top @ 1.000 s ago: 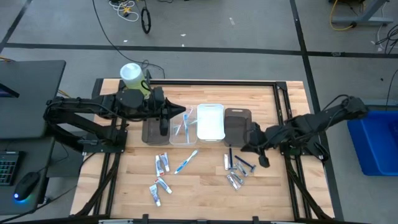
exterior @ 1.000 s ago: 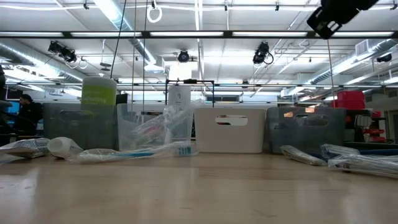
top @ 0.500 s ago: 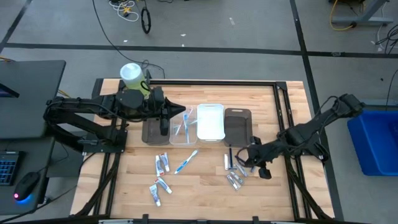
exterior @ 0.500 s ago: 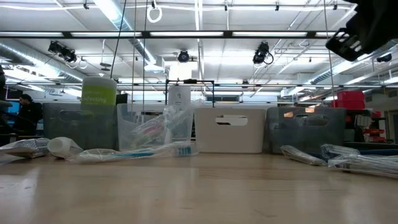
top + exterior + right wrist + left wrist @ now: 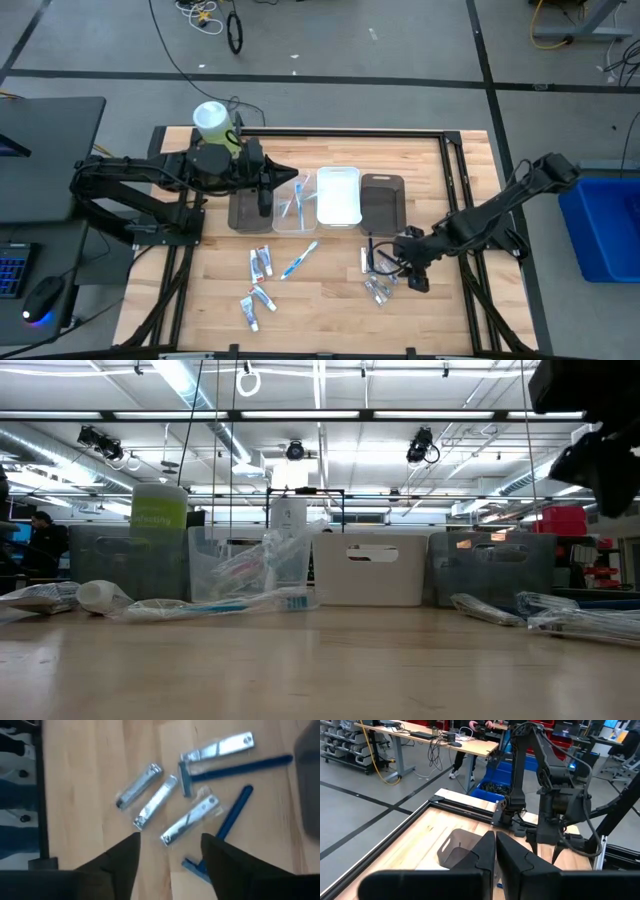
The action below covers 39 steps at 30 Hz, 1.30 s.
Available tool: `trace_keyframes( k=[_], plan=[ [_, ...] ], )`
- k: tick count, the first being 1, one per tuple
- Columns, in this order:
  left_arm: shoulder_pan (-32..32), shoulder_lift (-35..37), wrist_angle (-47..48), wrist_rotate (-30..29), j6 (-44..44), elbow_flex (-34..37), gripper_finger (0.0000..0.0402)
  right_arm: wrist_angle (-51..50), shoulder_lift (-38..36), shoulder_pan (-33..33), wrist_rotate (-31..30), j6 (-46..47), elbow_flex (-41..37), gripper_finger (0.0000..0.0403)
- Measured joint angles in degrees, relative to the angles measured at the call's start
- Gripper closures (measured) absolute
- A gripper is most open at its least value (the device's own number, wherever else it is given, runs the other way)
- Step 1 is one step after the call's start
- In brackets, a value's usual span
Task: Pick & Place Travel size toiletries
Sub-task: Put the blue razor into the white bin
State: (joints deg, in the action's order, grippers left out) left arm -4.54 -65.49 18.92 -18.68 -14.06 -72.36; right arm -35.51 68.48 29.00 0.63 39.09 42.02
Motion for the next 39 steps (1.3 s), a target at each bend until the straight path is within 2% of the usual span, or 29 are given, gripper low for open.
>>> trace_keyframes(
  k=[6, 25, 32, 39],
  plan=[
    [0.0, 0.0, 0.0, -0.2, 0.0, 0.0, 0.0379, -4.1, 4.0, -1.2, -1.8, 4.6, 0.0, 0.0156],
    [0.0, 0.0, 0.0, -0.2, 0.0, 0.0, 0.0379, -3.5, 17.3, -2.5, -2.0, 5.5, 0.0, 0.0188],
    [0.0, 0.0, 0.1, -0.2, 0.0, 0.0, 0.0379, -1.5, 20.1, -2.5, -2.0, 5.6, 0.2, 0.0212],
    [0.0, 0.0, 0.1, -0.2, 0.2, 0.0, 0.0379, -2.0, 20.4, -2.4, -2.2, 5.5, 0.2, 0.0259]
  ],
)
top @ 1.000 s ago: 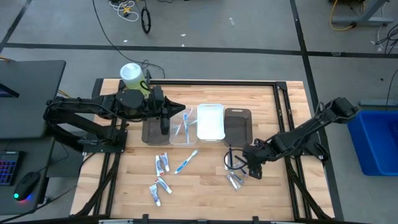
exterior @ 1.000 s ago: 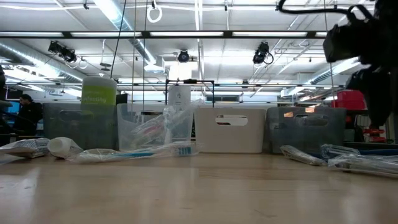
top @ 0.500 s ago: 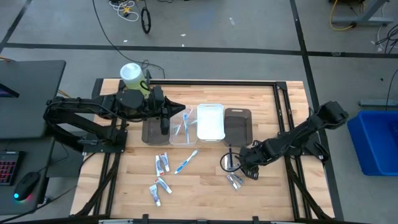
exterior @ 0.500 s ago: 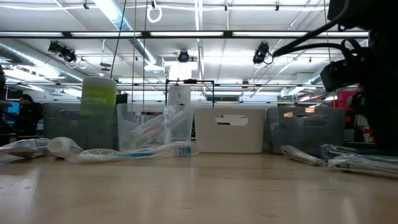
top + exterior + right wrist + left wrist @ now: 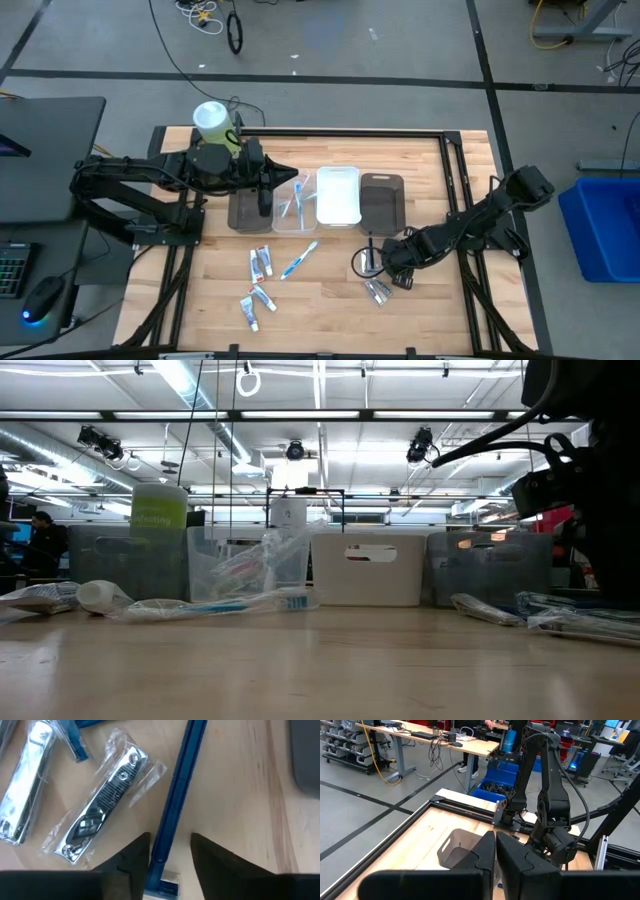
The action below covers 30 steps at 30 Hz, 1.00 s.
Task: Pick & Place Travel size toiletries
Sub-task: Put the blue razor into the white bin
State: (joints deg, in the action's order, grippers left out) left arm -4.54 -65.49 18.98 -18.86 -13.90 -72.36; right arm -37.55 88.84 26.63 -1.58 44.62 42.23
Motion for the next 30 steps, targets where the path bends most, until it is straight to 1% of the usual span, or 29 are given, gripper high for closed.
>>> trace_keyframes(
  k=[4, 7, 12, 18, 23, 30],
  plan=[
    [0.0, 0.0, 0.0, 0.0, 0.3, 0.0, 0.0379, -0.1, -0.9, 0.0, 0.3, 1.4, -0.2, 0.0296],
    [0.0, 0.0, 0.0, 0.0, 0.3, 0.0, 0.0379, 0.1, -1.3, 0.1, 1.9, 2.4, -0.2, 0.0323],
    [0.0, 0.0, 0.0, 0.0, 0.3, 0.0, 0.0379, -0.1, -1.3, 0.6, 2.5, 2.5, -0.2, 0.0351],
    [0.0, 0.0, 0.0, 0.0, 0.8, 0.0, 0.0379, -0.5, -1.4, 2.0, 4.0, 3.7, -0.2, 0.0351],
    [0.0, 0.0, 0.0, 0.0, 0.8, 0.0, 0.0379, -2.7, -2.3, 3.2, 4.8, 5.3, 0.7, 0.0352],
    [0.0, 0.0, 0.0, 0.1, 0.8, 0.0, 0.0379, -7.7, -6.6, 3.8, 0.9, 5.3, 3.7, 0.0351]
  ],
)
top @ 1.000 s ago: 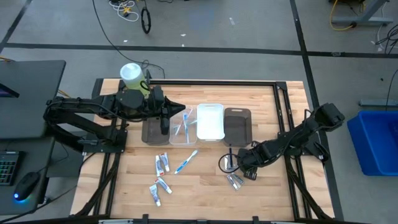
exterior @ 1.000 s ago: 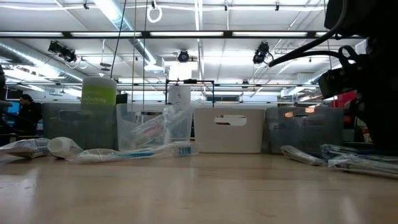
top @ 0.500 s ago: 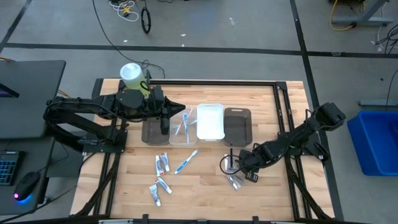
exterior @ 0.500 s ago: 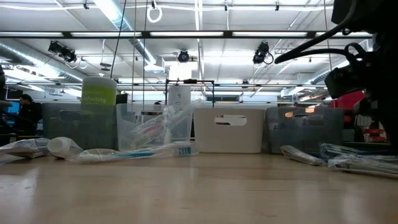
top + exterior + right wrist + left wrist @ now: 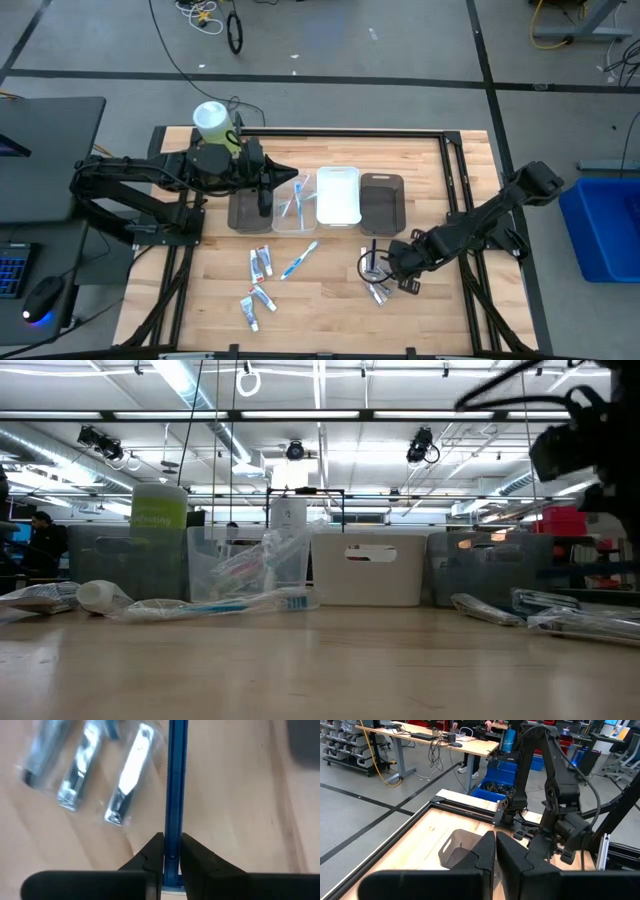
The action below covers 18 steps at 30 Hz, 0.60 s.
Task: Pick & Place Travel size toiletries
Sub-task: Put the blue razor into the white bin
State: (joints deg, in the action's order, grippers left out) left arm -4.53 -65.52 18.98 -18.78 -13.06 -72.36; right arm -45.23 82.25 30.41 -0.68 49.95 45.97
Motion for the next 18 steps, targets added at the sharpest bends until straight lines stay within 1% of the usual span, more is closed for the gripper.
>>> trace_keyframes(
  k=[7, 11, 15, 18],
  plan=[
    [0.0, 0.0, 0.0, 0.1, 0.1, 0.0, 0.0379, 0.8, -6.3, 0.1, -3.0, -1.1, 1.2, 0.0352],
    [0.0, 0.0, 0.0, 0.2, 0.3, 0.0, 0.0379, 2.1, -9.6, -0.4, -6.9, -3.7, 2.8, 0.0350],
    [0.0, 0.2, 0.0, 0.2, 1.2, 0.0, 0.0379, 6.4, -12.1, -1.5, -10.2, -8.2, 4.2, 0.0352],
    [0.0, 0.5, -0.1, 0.2, 1.5, 0.0, 0.0379, 11.2, -13.5, -2.8, -10.9, -11.7, 4.3, 0.0352]
  ],
)
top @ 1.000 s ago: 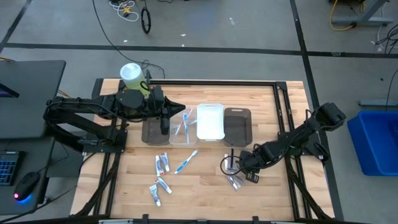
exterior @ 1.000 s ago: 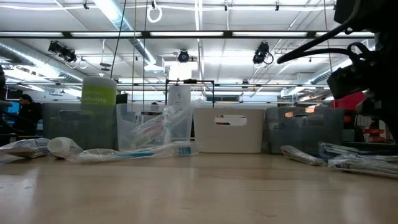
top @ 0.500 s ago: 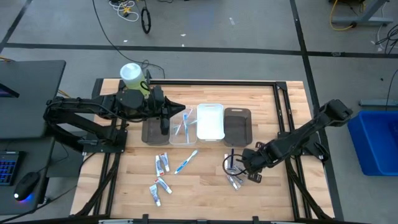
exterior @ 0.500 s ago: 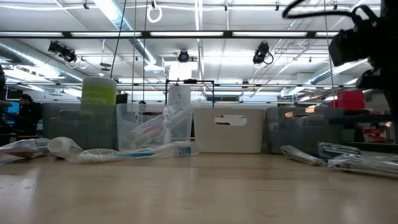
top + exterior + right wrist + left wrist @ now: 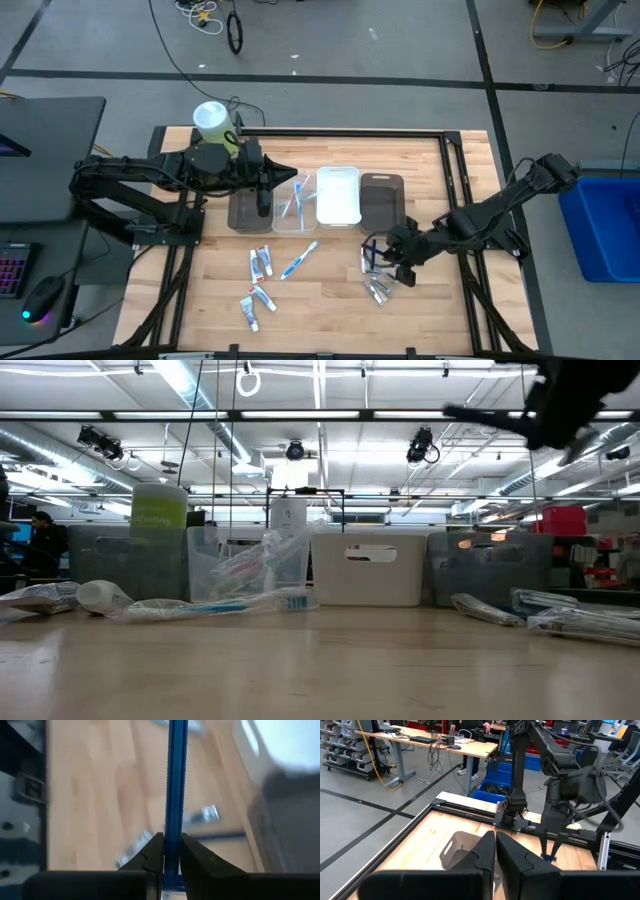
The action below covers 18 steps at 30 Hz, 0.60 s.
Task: Pick & Place Travel size toiletries
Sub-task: Put the blue razor into the white bin
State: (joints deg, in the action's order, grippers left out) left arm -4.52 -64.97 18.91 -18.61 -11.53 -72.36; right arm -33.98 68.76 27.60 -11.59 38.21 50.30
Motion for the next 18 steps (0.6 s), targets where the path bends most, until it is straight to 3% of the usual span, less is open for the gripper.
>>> trace_keyframes(
  k=[7, 18],
  plan=[
    [0.0, 2.5, -1.3, 0.3, 0.6, 0.0, 0.0379, 9.0, -2.4, -2.7, 0.0, -6.1, 0.0, 0.0353],
    [0.0, 5.4, -2.3, 0.2, 1.5, 0.0, 0.0379, 13.8, -3.3, -5.9, 0.1, -11.7, 0.0, 0.0352]
  ],
)
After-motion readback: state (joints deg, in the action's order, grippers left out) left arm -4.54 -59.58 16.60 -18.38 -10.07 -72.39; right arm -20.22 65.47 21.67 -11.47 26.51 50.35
